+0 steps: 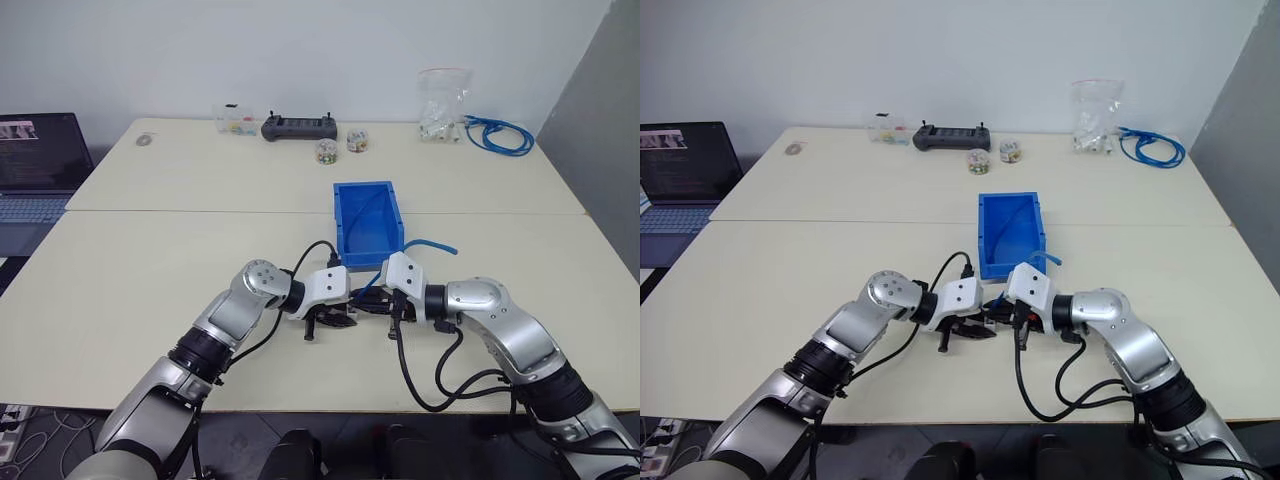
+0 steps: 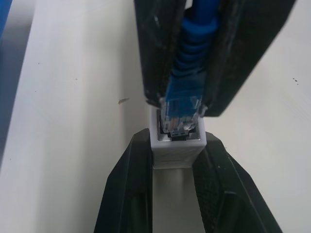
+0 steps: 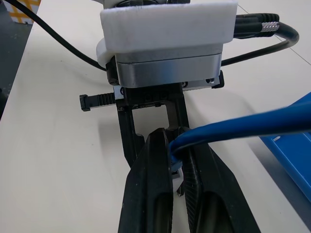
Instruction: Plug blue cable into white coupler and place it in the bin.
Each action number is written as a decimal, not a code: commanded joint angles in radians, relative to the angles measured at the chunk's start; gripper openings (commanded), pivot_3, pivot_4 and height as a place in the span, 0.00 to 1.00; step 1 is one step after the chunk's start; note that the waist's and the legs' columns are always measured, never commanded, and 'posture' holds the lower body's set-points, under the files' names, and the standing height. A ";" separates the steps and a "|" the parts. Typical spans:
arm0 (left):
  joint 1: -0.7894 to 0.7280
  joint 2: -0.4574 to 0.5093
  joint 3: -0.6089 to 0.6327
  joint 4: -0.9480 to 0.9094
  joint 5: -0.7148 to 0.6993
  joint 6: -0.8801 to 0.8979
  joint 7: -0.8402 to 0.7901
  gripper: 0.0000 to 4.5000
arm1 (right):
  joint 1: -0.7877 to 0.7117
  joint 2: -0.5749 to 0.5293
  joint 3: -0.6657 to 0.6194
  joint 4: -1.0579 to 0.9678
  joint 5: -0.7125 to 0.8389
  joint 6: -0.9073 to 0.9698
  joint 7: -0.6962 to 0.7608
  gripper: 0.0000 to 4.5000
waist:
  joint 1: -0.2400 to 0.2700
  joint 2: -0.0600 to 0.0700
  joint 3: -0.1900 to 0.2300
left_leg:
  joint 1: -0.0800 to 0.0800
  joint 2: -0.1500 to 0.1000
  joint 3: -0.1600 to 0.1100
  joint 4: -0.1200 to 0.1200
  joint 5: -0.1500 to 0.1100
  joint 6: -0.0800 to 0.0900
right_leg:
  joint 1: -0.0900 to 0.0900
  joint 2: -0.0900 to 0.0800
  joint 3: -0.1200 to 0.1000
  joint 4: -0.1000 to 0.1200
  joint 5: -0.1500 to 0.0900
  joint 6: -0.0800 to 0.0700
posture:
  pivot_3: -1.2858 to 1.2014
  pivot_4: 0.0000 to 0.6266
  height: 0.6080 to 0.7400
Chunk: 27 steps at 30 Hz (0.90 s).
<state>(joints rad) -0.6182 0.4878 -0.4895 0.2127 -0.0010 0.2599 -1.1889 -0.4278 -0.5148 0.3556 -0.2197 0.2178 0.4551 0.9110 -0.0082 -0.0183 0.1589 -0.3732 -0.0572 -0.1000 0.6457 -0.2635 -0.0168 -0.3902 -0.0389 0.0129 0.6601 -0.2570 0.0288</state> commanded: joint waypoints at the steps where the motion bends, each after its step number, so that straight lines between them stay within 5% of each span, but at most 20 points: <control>1: 0.030 -0.009 -0.039 0.033 0.045 0.040 0.008 0.18 | -0.023 -0.014 0.012 -0.007 -0.023 0.037 0.007 0.01 | 0.000 0.000 0.000 | 0.001 0.000 0.000 0.000 0.000 0.000 | 0.001 0.000 0.000 -0.001 0.000 0.000 | 0.52 0.24 1.00; 27: 0.045 -0.045 0.007 0.012 0.039 0.105 0.060 0.18 | 0.004 0.038 0.109 0.019 -0.027 0.213 0.012 0.01 | 0.005 0.000 -0.005 | 0.007 -0.001 0.000 -0.001 0.000 0.000 | 0.007 -0.001 0.000 -0.002 -0.001 0.002 | 0.52 0.24 1.00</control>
<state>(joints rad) -0.5887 0.4467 -0.4545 0.1983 0.0038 0.3436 -1.1445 -0.4567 -0.4739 0.3799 -0.2552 0.1891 0.6539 0.8724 -0.0032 -0.0184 0.1539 -0.3659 -0.0579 -0.1004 0.6447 -0.2639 -0.0164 -0.3834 -0.0399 0.0133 0.6583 -0.2584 0.0311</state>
